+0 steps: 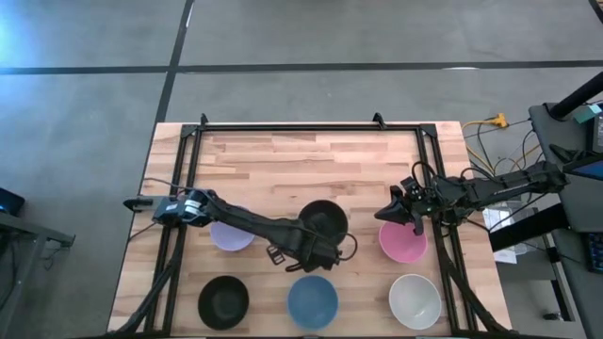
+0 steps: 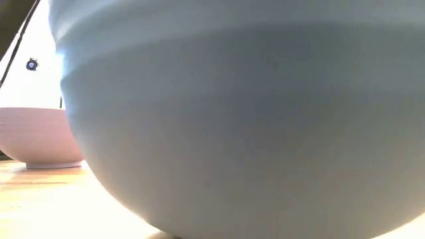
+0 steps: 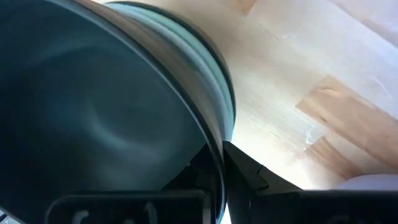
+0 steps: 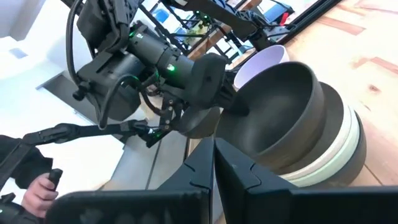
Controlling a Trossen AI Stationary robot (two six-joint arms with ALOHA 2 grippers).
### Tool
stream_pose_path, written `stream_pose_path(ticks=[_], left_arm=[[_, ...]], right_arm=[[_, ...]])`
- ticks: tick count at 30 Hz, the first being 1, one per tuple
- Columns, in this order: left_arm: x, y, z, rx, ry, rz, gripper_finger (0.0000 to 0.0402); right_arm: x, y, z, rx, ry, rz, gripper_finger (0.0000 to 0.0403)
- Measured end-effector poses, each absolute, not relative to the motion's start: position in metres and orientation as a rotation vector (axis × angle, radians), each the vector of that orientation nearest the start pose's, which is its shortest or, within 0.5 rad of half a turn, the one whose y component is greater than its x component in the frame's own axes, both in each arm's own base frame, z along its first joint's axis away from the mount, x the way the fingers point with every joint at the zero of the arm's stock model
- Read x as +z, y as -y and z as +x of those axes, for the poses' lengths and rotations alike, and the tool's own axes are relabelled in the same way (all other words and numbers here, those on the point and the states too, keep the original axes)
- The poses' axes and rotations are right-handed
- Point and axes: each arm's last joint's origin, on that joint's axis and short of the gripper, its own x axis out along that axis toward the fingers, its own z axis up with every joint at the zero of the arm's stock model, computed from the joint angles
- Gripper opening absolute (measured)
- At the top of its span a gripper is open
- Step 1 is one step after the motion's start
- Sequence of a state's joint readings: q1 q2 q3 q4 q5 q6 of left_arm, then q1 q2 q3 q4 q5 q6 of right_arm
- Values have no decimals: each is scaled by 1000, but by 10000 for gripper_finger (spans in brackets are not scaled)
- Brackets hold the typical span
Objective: Nest bowls inside each other
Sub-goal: Stack the top black bowl into the top white bowl
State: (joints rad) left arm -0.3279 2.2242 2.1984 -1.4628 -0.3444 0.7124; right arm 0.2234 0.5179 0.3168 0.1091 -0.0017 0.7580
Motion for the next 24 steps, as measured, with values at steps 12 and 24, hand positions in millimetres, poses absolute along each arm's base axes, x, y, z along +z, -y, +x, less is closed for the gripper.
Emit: stream_pose_path(ticks=[12, 24], left_arm=[[260, 128, 415, -515, -1417, 1063, 0], [247, 124, 417, -510, -1426, 1042, 0]], right_arm=[[235, -31, 135, 179, -171, 745, 9], [235, -35, 135, 203, -182, 747, 9]])
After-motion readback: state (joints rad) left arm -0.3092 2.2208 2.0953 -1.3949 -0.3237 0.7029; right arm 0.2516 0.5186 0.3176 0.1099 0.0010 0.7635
